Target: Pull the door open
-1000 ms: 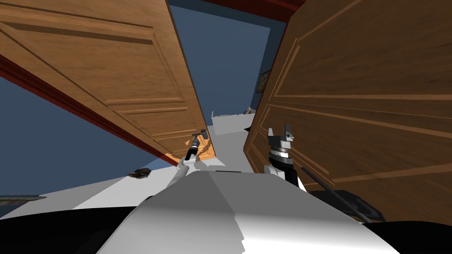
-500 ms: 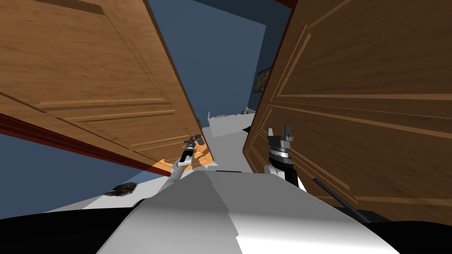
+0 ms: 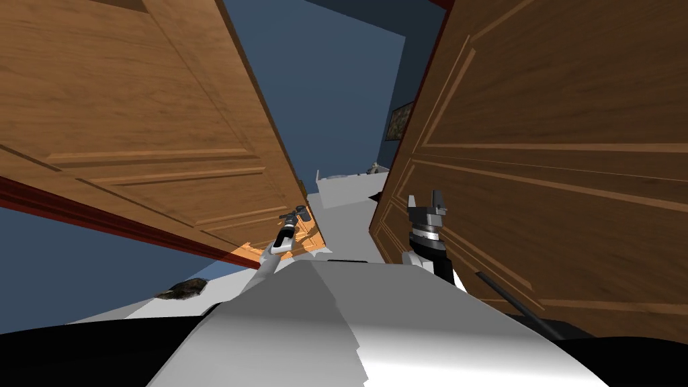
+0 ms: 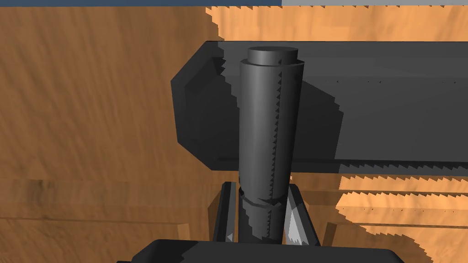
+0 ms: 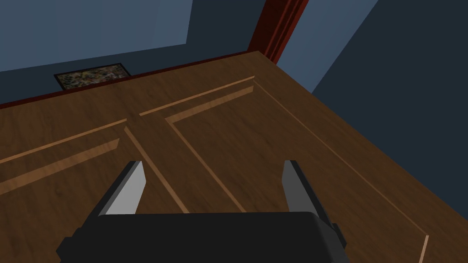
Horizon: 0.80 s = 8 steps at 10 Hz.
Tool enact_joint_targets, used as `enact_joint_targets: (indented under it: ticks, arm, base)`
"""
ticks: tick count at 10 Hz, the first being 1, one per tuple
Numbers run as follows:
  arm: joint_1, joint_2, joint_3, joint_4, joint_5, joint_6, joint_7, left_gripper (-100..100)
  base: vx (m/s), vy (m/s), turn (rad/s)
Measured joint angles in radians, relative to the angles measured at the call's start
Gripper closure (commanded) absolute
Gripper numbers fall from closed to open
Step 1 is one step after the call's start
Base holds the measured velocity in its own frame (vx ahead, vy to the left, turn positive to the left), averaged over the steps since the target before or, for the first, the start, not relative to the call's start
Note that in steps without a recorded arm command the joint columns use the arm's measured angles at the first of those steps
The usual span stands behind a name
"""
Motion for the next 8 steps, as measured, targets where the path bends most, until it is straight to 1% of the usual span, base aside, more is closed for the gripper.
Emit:
enact_joint_targets:
  ticks: [1,2,3,5,7,8]
  arm:
    - [0.000,0.000,0.000,0.000,0.000,0.000,0.000,100]
    - [0.000,0.000,0.000,0.000,0.000,0.000,0.000,100]
    - [0.002,0.006,-0.003,-0.003,0.001,-0.002,0.005,100]
    - [0.007,0.019,-0.016,-0.008,0.002,-0.008,0.018,100]
    - [0.018,0.034,-0.036,-0.013,0.003,-0.014,0.036,100]
    - [0.031,0.041,-0.047,-0.022,0.003,-0.016,0.046,100]
  base:
    - [0.000,0.000,0.000]
    - [-0.097,0.018,-0.081]
    - [-0.162,0.039,-0.105]
    - [-0.196,0.036,-0.116]
    - [-0.218,0.041,-0.146]
    - [-0.213,0.074,-0.135]
